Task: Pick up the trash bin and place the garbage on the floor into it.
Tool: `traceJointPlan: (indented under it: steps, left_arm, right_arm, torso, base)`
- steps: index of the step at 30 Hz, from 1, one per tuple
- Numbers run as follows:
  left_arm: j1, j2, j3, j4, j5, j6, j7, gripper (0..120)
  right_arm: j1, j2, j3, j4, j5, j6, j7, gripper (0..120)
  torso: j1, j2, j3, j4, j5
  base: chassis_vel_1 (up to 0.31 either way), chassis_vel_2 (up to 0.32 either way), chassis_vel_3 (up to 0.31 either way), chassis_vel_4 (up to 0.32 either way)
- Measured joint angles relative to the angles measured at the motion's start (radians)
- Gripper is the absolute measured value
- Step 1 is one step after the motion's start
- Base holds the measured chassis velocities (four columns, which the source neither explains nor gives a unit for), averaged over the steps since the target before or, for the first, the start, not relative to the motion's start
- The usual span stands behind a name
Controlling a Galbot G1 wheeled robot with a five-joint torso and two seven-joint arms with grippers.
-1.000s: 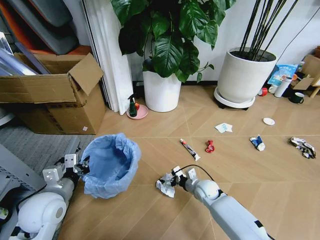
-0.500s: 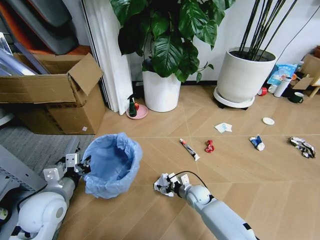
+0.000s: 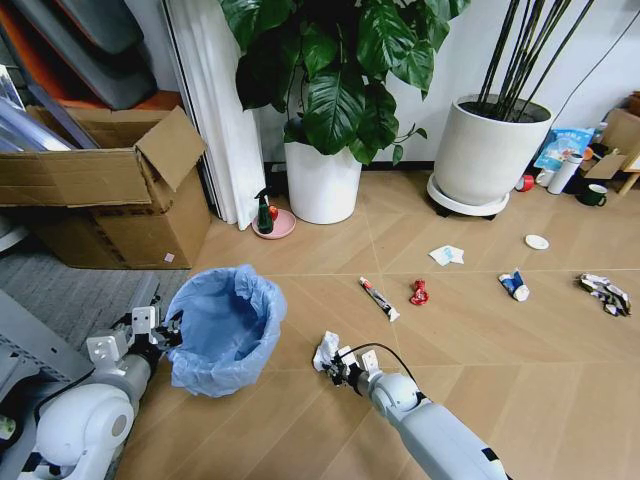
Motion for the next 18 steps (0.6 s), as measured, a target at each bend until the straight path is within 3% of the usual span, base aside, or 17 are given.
traceJointPlan:
  steps: [2, 9, 18]
  left_arm:
    - [0.000, 0.002, 0.000, 0.000, -0.002, 0.001, 0.000, 0]
    - [-0.002, 0.005, 0.000, 0.000, -0.004, 0.001, 0.002, 0]
    - [-0.007, 0.018, 0.002, 0.012, -0.021, 0.006, 0.007, 0]
  right_arm:
    - [-0.005, 0.001, 0.013, -0.001, 0.000, 0.003, 0.001, 0]
    - [-0.022, 0.001, 0.058, 0.031, 0.000, 0.020, 0.022, 0]
    - [-0.040, -0.019, 0.161, 0.199, 0.014, 0.055, 0.059, 0]
  torso:
    - [0.000, 0.000, 0.000, 0.0000, 0.0000]
    - [0.000, 0.000, 0.000, 0.0000, 0.0000]
    - [0.000, 0.000, 0.000, 0.0000, 0.0000]
  base:
    - [0.000, 0.000, 0.000, 0.000]
    - [0.000, 0.000, 0.000, 0.000]
    - [0.000, 0.000, 0.000, 0.000]
